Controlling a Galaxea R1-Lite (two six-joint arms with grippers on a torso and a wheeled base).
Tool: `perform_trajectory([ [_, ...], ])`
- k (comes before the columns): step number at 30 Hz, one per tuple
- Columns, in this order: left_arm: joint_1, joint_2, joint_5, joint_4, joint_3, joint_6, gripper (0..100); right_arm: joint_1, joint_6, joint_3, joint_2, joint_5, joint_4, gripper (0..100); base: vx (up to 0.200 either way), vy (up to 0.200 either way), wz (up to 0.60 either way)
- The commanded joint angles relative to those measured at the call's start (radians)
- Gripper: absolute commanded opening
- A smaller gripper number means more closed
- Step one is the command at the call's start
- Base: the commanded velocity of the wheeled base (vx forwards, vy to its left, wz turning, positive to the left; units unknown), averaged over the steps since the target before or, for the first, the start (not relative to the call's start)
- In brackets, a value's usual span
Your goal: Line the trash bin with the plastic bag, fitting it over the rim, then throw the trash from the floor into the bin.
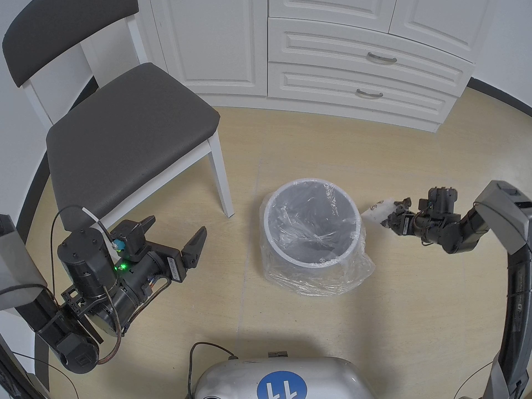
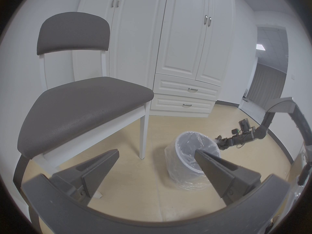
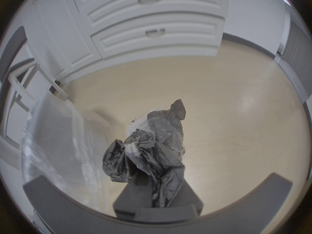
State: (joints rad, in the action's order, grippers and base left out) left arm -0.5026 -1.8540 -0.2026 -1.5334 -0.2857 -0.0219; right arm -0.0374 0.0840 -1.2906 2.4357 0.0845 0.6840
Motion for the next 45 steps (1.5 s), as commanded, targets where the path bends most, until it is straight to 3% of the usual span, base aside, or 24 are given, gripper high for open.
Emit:
perform_trajectory([
  [1,0.007,0.078,0.002,-0.001,0.01,0.017,100,0.019,-0.138,0.343,-0.555,-0.003,0.002,0,0.0,0.0,0.0],
  [3,0.007,0.115,0.005,-0.001,0.005,0.102,100,0.082,-0.28,0.522,-0.822,-0.011,0.0,0,0.0,0.0,0.0],
  [6,0.004,0.154,0.005,-0.001,0.007,0.148,100,0.125,-0.377,0.608,-0.939,-0.009,0.003,0,0.0,0.0,0.0],
  [11,-0.001,0.196,0.005,0.001,0.008,0.181,100,0.257,-0.382,0.677,-1.021,-0.009,0.071,0,0.0,0.0,0.0],
  [14,-0.001,0.199,0.005,0.001,0.002,0.204,100,0.344,-0.354,0.68,-1.02,-0.042,0.084,0,0.0,0.0,0.0],
  [15,-0.001,0.207,0.005,0.001,0.002,0.218,100,0.412,-0.3,0.66,-0.985,-0.124,0.083,0,0.0,0.0,0.0],
  [16,0.001,0.21,0.003,0.001,0.002,0.22,100,0.432,-0.283,0.649,-0.971,-0.155,0.081,0,0.0,0.0,0.0],
  [18,-0.001,0.233,0.005,0.001,0.008,0.229,100,0.524,-0.155,0.534,-0.876,-0.313,0.029,0,0.0,0.0,0.0],
  [19,-0.001,0.239,0.005,0.001,0.01,0.229,100,0.539,-0.112,0.498,-0.85,-0.339,-0.001,0,0.0,0.0,0.0],
  [21,-0.001,0.246,0.005,0.001,0.008,0.234,100,0.574,-0.013,0.412,-0.797,-0.365,-0.095,0,0.0,0.0,0.0],
  [23,0.001,0.254,0.003,0.001,0.01,0.244,100,0.616,0.126,0.286,-0.742,-0.368,-0.276,0,0.0,0.0,0.0],
  [24,0.001,0.254,0.003,0.001,0.008,0.244,100,0.617,0.134,0.277,-0.739,-0.368,-0.288,0,0.0,0.0,0.0],
  [25,0.002,0.256,0.002,0.001,0.008,0.252,100,0.637,0.238,0.174,-0.69,-0.367,-0.437,0,0.0,0.0,0.0],
  [27,0.006,0.259,0.0,0.001,0.011,0.266,100,0.657,0.355,0.05,-0.623,-0.368,-0.581,0,0.0,0.0,0.0],
  [30,0.009,0.265,-0.005,0.001,0.011,0.28,100,0.662,0.476,-0.093,-0.52,-0.368,-0.722,0,0.0,0.0,0.0],
  [35,0.035,0.266,0.002,0.001,0.005,0.28,100,0.662,0.526,-0.171,-0.411,-0.368,-0.764,0,0.0,0.0,0.0],
  [45,0.062,0.268,0.003,0.001,-0.003,0.28,100,0.637,0.542,-0.23,-0.267,-0.37,-0.771,0,0.0,0.0,0.0],
])
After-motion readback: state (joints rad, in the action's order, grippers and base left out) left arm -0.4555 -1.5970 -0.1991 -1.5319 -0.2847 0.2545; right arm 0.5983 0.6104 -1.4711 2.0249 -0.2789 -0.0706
